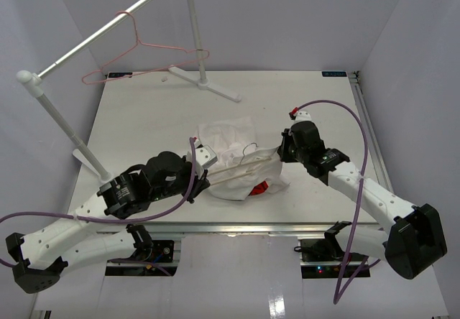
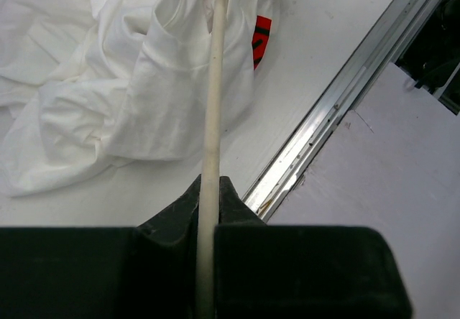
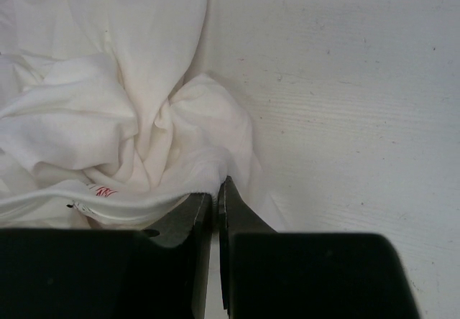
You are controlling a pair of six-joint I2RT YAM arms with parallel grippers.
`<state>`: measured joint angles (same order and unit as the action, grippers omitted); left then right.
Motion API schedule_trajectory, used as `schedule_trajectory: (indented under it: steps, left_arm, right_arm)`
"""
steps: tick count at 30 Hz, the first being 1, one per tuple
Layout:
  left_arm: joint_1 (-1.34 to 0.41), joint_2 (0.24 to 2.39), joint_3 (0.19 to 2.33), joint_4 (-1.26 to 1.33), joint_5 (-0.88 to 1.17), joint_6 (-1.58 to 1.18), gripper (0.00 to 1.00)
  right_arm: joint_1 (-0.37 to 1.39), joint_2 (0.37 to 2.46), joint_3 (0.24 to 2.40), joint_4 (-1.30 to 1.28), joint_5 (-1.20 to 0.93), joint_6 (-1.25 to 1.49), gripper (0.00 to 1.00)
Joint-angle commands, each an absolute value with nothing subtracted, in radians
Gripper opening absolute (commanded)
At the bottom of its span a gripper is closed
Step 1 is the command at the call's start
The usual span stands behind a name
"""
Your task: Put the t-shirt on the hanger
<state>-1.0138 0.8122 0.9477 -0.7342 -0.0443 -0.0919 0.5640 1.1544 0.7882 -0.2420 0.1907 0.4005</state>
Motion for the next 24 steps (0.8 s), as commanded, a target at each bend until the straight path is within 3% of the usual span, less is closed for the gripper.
schedule_trajectory:
  steps: [1,7,14,24]
  left_arm:
    - [-1.011,0.779,0.945,-0.709,-0.116,-0.094,0.00]
    - [-1.012,0.839,0.956,-0.654,-0.044,-0.074,0.00]
    - [-1.011,0.937,0.945,-0.490,-0.004,-0.104,0.00]
    - [-1.012,0.860,0.779,-0.127,0.067,-0.127,0.00]
  right_arm:
    - [0.558,1.109,0.835,-0.256,0.198,0.376,0.08]
    - [0.566,1.078,0.853,-0.263,0.080,0.345,0.08]
    - [0.688,1.090,1.029,-0.374,0.050,0.312,0.08]
    - [0.790,1.063,1.076,-0.400,0.063,0.325,0.08]
